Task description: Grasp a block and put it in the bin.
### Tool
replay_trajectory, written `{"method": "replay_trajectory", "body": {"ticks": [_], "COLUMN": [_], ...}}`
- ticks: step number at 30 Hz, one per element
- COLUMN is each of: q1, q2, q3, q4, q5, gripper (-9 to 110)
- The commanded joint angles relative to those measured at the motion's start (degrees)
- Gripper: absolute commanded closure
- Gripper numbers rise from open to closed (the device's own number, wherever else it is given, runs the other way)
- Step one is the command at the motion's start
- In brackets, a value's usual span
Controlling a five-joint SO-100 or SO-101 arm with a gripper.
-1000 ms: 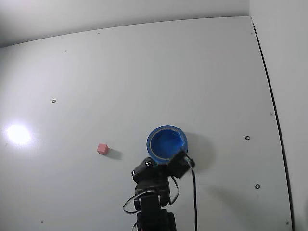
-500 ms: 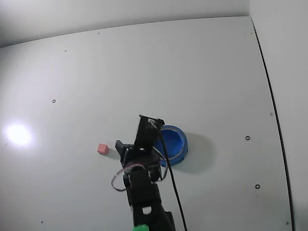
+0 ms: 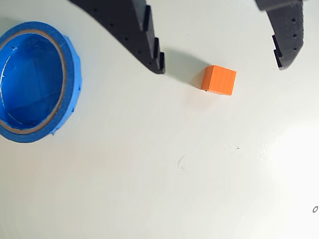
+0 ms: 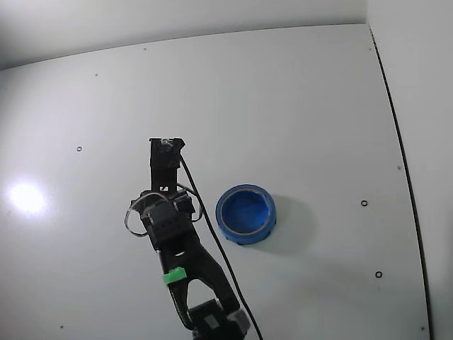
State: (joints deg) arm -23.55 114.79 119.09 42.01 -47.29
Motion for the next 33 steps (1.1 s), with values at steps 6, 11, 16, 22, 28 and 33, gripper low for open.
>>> {"method": "replay_trajectory", "body": {"ticks": [6, 11, 16, 22, 28, 33], "q1": [-2.9, -4.83, -6.59, -6.24, -6.24, -6.24], "q2": [-3.6, -3.69, -3.87, -10.02, -15.12, -16.61], "q3": [-6.68, -6.68, -7.12, -12.66, -15.38, -15.82], "q4": [-0.44, -0.7, -0.88, -0.44, -0.09, -0.7], "q5": [-0.44, -0.44, -0.44, -0.44, -0.44, -0.44], "gripper": [68, 68, 68, 68, 68, 68]}}
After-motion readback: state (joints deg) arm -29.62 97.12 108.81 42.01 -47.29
